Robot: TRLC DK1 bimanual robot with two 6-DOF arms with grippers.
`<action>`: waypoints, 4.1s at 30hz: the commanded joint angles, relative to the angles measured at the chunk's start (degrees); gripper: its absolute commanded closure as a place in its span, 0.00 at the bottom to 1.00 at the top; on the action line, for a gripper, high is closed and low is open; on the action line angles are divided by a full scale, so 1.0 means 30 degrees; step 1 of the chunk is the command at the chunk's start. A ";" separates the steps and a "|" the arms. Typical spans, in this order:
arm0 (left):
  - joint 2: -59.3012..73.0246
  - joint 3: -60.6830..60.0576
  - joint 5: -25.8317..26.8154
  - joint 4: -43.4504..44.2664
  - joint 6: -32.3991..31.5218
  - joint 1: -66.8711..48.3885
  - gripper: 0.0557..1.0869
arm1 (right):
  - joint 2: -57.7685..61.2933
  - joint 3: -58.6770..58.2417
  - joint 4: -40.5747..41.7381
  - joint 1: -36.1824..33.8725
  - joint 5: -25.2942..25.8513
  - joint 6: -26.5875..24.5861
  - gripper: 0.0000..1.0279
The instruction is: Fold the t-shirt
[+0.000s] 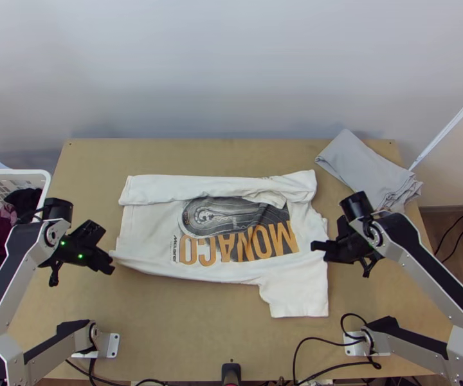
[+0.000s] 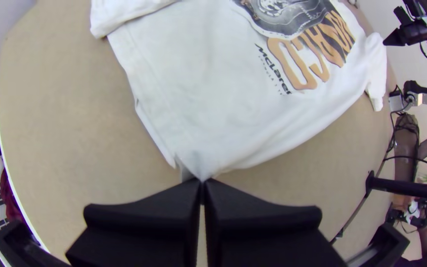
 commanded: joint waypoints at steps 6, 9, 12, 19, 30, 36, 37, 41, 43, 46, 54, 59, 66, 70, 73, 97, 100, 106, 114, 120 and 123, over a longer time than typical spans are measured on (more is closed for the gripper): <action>0.1572 0.1477 0.0116 0.0861 -0.0373 0.0656 0.96 | 0.1161 0.1445 -0.0302 -0.1716 0.0336 -0.0989 0.97; 0.2070 0.2033 0.0146 0.1095 -0.0431 0.0802 0.96 | 0.1630 0.2383 -0.0331 -0.2009 0.0336 -0.1019 0.97; 0.2597 0.2883 0.0146 0.1329 -0.0871 0.0685 0.96 | 0.2245 0.3789 -0.0331 -0.2009 0.0307 -0.0931 0.97; 0.4501 0.5842 0.0146 0.2326 -0.2834 0.0157 0.96 | 0.4266 0.6953 -0.0273 -0.2009 0.0336 -0.0872 0.97; 0.7314 0.9357 0.0116 0.2765 -0.3713 -0.0282 0.96 | 0.7987 1.1231 -0.0097 -0.1833 0.0805 -0.0345 0.97; 0.9218 1.0881 0.0116 0.3292 -0.4035 -0.0282 0.96 | 1.0214 1.3428 0.0196 -0.1892 0.1040 0.0095 0.97; 0.9540 1.1145 0.0116 0.3351 -0.4123 -0.0282 0.96 | 1.0682 1.3926 0.0225 -0.1892 0.1127 0.0153 0.97; 1.0771 1.2170 0.0116 0.3790 -0.4797 -0.0282 0.96 | 1.2352 1.5830 0.0255 -0.1950 0.1332 0.0417 0.97; 1.1445 1.2785 0.0116 0.3937 -0.5090 -0.0282 0.96 | 1.3173 1.6768 0.0255 -0.2009 0.1655 0.0476 0.97; 1.2529 1.3693 0.0116 0.4113 -0.5470 -0.0311 0.96 | 1.4344 1.7969 0.0255 -0.2126 0.2036 0.0534 0.97; 1.4462 1.4133 0.0087 0.4845 -0.6232 -0.0721 0.95 | 1.6132 1.8643 0.0460 -0.2126 0.2680 0.0651 0.97; 1.4609 1.2551 0.0116 0.5548 -0.6554 -0.1219 0.91 | 1.6688 1.8086 0.1485 -0.2038 0.2885 0.0915 0.97; 1.4140 1.0178 0.0438 0.7072 -0.6642 -0.1425 0.91 | 1.7801 1.7266 0.2540 -0.1892 0.3735 0.0944 0.97; 1.3876 0.9533 0.0438 0.7365 -0.6613 -0.1366 0.91 | 1.7948 1.6211 0.3126 -0.1774 0.3911 0.0944 0.97; 1.3642 0.9006 0.0438 0.7687 -0.6496 -0.1249 0.91 | 1.7919 1.5098 0.3770 -0.1569 0.4057 0.0944 0.97; 1.1796 1.0588 0.3925 0.7570 -0.6613 0.2384 0.28 | 0.8514 1.1143 0.6085 -0.0075 0.4145 0.0124 0.03; 1.1796 1.0295 0.5360 0.6603 -0.6320 0.2999 0.28 | 0.7137 1.1143 0.6026 0.0218 0.3413 0.0564 0.03; 1.2558 0.9592 0.9696 0.4640 -0.4943 0.4025 0.29 | 0.5555 1.1817 0.4913 0.0071 -0.0337 0.2526 0.03; 1.3994 0.8361 1.0487 0.5490 -0.4064 0.3966 0.29 | 0.5175 1.3721 0.4268 -0.2097 -0.7925 0.5837 0.03; 1.4902 0.8273 1.0429 0.6486 -0.4035 0.3673 0.29 | 0.5175 1.4600 0.4268 -0.2653 -0.8687 0.6130 0.04; 1.5341 0.8273 1.0165 0.7013 -0.4035 0.3439 0.29 | 0.5204 1.5068 0.4268 -0.2683 -0.8746 0.6276 0.04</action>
